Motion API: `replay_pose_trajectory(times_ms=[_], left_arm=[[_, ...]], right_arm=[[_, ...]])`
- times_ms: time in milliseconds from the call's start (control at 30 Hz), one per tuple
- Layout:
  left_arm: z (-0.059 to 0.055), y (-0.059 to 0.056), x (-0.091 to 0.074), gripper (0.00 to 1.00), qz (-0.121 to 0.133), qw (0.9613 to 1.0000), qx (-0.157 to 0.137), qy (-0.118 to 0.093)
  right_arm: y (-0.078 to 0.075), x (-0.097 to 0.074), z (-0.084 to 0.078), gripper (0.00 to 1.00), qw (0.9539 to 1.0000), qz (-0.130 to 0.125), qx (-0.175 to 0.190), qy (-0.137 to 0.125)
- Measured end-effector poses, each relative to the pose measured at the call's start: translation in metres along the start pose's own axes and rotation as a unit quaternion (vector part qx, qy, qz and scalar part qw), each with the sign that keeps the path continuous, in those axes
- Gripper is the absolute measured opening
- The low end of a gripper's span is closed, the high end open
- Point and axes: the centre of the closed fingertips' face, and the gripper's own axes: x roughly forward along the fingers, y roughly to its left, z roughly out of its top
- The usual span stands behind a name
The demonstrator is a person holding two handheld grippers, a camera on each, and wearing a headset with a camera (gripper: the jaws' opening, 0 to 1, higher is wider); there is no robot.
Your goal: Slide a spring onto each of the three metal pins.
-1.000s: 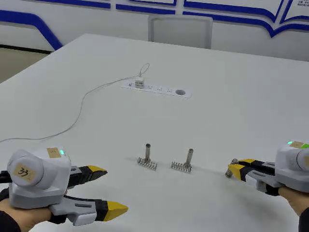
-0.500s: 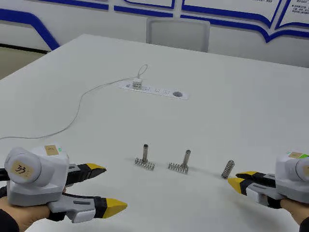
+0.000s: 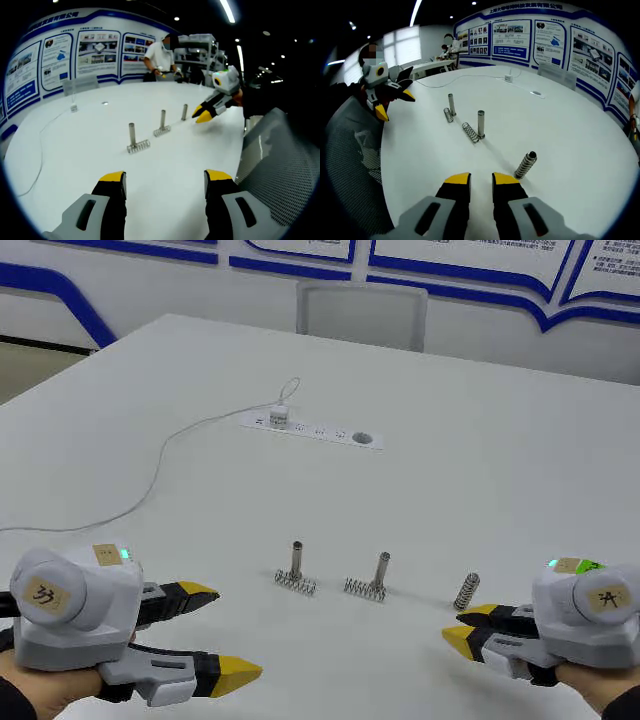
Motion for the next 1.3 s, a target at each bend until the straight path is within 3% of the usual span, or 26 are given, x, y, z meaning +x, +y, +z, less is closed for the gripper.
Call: replay_pose_trajectory(times_ms=[333, 633, 933, 1300], left_arm=[[0.0, 0.003, -0.002, 0.64, 0.005, 1.0, 0.0, -0.001], [-0.002, 0.006, -0.003, 0.64, 0.007, 1.0, 0.0, 0.003], [-0.002, 0.006, -0.003, 0.64, 0.008, 1.0, -0.001, 0.002], [-0.002, 0.006, -0.003, 0.64, 0.007, 1.0, -0.001, 0.001]], right_arm=[[0.018, 0.018, 0.031, 0.18, 0.9982, 0.031, -0.052, 0.0], [0.031, 0.04, 0.055, 0.18, 0.9932, 0.052, -0.104, 0.011], [0.04, 0.062, 0.064, 0.18, 0.9887, 0.064, -0.132, 0.033], [0.035, 0.086, 0.065, 0.18, 0.986, 0.05, -0.142, 0.073]])
